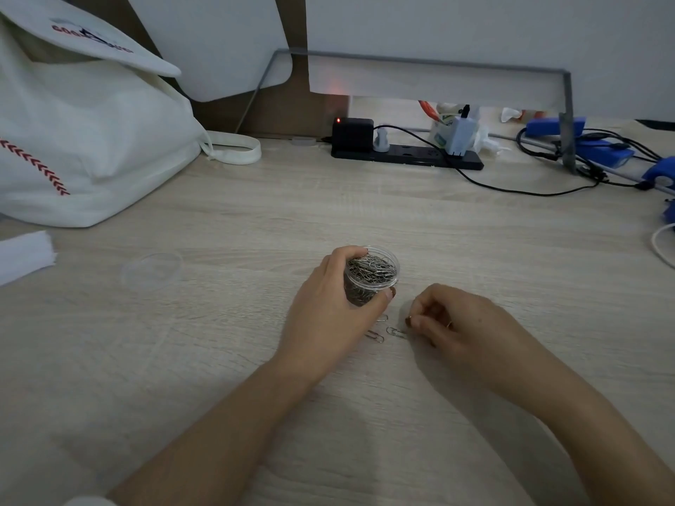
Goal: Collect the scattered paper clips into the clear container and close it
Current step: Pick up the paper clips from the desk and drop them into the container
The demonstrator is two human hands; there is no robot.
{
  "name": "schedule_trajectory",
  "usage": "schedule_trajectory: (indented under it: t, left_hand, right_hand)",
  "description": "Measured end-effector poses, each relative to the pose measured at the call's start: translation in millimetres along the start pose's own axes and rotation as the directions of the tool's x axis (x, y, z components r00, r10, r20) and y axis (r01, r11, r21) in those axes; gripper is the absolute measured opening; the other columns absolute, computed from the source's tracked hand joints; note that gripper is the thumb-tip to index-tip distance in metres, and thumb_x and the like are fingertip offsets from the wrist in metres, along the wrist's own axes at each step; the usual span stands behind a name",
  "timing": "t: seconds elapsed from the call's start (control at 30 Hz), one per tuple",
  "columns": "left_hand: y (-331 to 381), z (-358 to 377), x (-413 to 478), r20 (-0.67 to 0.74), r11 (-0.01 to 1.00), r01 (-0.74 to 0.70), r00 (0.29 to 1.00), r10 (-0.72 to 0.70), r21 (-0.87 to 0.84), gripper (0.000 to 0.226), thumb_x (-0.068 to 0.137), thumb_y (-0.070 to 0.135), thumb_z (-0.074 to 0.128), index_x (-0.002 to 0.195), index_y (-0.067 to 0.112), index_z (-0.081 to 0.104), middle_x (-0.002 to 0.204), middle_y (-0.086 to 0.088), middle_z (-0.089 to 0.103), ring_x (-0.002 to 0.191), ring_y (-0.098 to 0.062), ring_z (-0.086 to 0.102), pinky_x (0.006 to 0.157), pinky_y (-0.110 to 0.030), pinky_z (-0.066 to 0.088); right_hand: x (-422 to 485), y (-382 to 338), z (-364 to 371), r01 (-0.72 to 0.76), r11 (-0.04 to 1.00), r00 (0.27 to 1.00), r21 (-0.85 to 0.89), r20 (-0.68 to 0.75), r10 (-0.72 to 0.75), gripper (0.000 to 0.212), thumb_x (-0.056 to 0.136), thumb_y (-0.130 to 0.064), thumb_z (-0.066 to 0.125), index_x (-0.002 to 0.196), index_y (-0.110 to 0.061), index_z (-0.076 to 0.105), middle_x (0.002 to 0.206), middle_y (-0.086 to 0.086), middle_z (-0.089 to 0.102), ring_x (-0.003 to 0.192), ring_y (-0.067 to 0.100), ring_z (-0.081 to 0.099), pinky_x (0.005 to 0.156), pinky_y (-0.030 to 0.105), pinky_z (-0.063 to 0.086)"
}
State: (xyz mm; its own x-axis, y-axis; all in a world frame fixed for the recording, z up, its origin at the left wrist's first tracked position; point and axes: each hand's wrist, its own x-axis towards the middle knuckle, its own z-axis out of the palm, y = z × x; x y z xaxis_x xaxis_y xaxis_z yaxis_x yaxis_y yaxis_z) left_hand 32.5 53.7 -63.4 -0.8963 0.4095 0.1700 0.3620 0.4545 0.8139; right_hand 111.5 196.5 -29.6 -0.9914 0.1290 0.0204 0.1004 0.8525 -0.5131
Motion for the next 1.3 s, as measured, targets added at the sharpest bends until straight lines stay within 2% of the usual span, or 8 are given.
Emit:
schedule_trajectory:
  t: [0.13,0.33,0.6,0.73,0.83,1.0,1.13,1.3]
  left_hand:
    - [-0.4,0.0,0.2,0.0,1.0,-0.002,1.0,0.002,0.003,0.05,0.079,0.042,0.067,0.122,0.033,0.045,0.123,0.013,0.055,0.113,-0.006,0.051,0.095,-0.025,0.04]
    - [-0.3,0.7,0.2,-0.002,1.0,0.005,1.0,-0.005,-0.007,0.049,0.078,0.042,0.067,0.122,0.033,0.046,0.122,0.013,0.056,0.113,-0.006,0.051,0.096,-0.027,0.041]
    - [-0.5,0.0,0.0,0.004,1.0,-0.002,1.0,0.002,-0.013,0.05,0.079,0.042,0.067,0.123,0.033,0.045,0.124,0.014,0.055,0.114,-0.006,0.051,0.097,-0.029,0.041]
    - [-0.7,0.5,-0.3,0.006,1.0,0.0,1.0,0.001,-0.012,0.05,0.078,0.043,0.067,0.122,0.034,0.045,0.123,0.014,0.055,0.114,-0.007,0.051,0.097,-0.032,0.042]
    - [-0.9,1.2,0.3,-0.008,1.0,-0.008,1.0,0.008,-0.013,0.049,0.078,0.042,0.068,0.121,0.033,0.046,0.122,0.012,0.057,0.113,-0.008,0.052,0.097,-0.034,0.042]
    - [-2.1,1.9,1.3,-0.007,1.0,-0.014,1.0,0.014,-0.026,0.049,0.077,0.042,0.068,0.121,0.032,0.046,0.12,0.011,0.058,0.111,-0.009,0.054,0.096,-0.036,0.044]
    - [-2.0,2.0,1.4,-0.013,0.999,-0.022,1.0,0.022,-0.039,0.048,0.077,0.042,0.068,0.119,0.033,0.047,0.116,0.012,0.06,0.108,-0.008,0.057,0.092,-0.036,0.046]
    - [-1.4,0.6,0.8,0.007,0.998,-0.03,1.0,0.03,-0.054,0.044,0.078,0.042,0.066,0.117,0.031,0.048,0.111,0.011,0.061,0.103,-0.007,0.058,0.086,-0.037,0.049]
  right_hand:
    - [-0.3,2.8,-4.4,-0.02,0.989,0.997,0.143,-0.067,0.03,0.009,0.086,-0.02,0.054,0.084,-0.028,0.057,0.065,-0.011,0.055,0.058,0.006,0.056,0.056,0.015,0.039]
    - [-3.1,-5.3,12.8,0.072,0.996,0.997,-0.051,-0.029,-0.073,0.007,0.086,-0.022,0.053,0.091,-0.027,0.054,0.073,-0.02,0.038,0.064,-0.004,0.04,0.059,0.011,0.034]
    - [-1.5,-16.9,13.8,-0.009,0.987,0.999,-0.163,0.031,0.014,0.013,0.091,-0.023,0.043,0.096,-0.018,0.054,0.099,-0.002,0.051,0.094,0.02,0.055,0.079,0.031,0.042]
    - [-2.9,-13.4,13.4,0.005,0.993,0.999,-0.119,0.051,0.001,0.008,0.09,-0.023,0.044,0.087,-0.022,0.051,0.093,-0.005,0.05,0.088,0.018,0.054,0.075,0.029,0.041]
    - [1.5,-11.1,4.0,0.003,1.0,0.999,-0.001,0.047,-0.003,0.018,0.088,-0.02,0.049,0.072,-0.029,0.047,0.079,-0.015,0.049,0.07,0.002,0.049,0.062,0.017,0.035]
    - [23.1,-17.0,-16.1,0.026,0.992,0.991,0.119,-0.135,-0.01,0.014,0.087,-0.024,0.053,0.075,-0.028,0.052,0.075,-0.013,0.052,0.055,-0.001,0.044,0.053,0.014,0.031]
    - [45.4,-27.1,-7.8,0.097,0.985,0.974,0.14,-0.219,-0.065,0.006,0.086,-0.019,0.055,0.081,-0.021,0.056,0.081,-0.008,0.053,0.06,0.0,0.043,0.057,0.013,0.032]
    - [55.5,-31.3,6.8,0.14,0.981,0.974,0.132,-0.196,-0.113,0.007,0.083,-0.011,0.058,0.082,-0.018,0.058,0.089,-0.004,0.054,0.071,0.0,0.047,0.062,0.007,0.039]
